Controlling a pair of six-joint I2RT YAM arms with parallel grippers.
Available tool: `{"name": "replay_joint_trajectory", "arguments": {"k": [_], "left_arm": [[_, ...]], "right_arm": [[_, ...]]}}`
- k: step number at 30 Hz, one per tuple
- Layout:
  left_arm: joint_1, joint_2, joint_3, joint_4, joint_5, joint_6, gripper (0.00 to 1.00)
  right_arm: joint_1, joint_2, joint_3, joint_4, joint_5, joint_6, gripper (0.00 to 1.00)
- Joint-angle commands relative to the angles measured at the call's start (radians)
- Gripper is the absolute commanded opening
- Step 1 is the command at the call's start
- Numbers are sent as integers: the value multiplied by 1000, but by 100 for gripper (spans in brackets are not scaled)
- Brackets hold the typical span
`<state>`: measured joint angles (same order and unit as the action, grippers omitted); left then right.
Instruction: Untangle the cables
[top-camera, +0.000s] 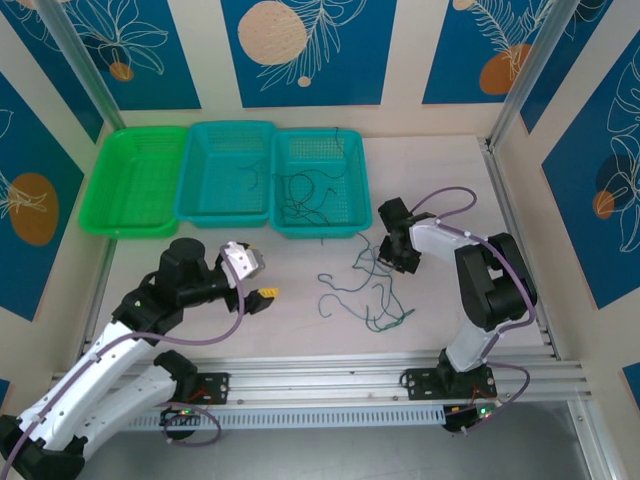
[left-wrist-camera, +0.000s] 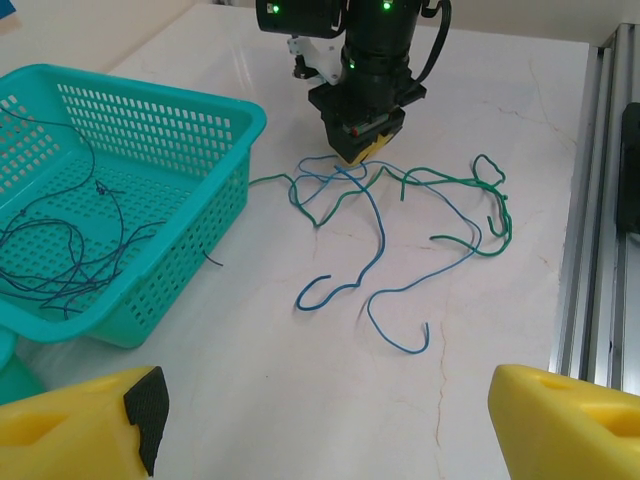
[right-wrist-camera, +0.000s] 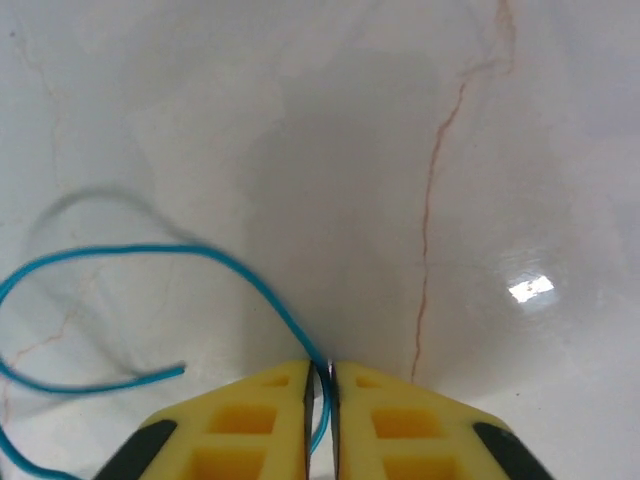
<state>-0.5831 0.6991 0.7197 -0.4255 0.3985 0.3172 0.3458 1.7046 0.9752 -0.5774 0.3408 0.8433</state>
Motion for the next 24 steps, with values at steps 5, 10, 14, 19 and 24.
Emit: {"name": "replay_joint_trajectory", "arguments": {"k": [5, 10, 14, 19, 24], "left_arm": [[-5, -24, -19, 29, -17, 15, 84], [-5, -52, -31, 54, -52, 10, 84], [-4, -84, -46, 82, -84, 6, 84], [-1, -121, -64, 121, -87, -3, 84], [0, -148, -89, 167, -43, -22, 85]], "right_arm": [[-46, -94, -39, 26, -13, -22, 0], [-75, -344, -24, -29, 95, -26, 0], [-95, -537, 20, -66, 162, -40, 0], [-75, -618, 149, -42, 119, -130, 0], [-46, -579, 356, -55, 91, -182, 0]]}}
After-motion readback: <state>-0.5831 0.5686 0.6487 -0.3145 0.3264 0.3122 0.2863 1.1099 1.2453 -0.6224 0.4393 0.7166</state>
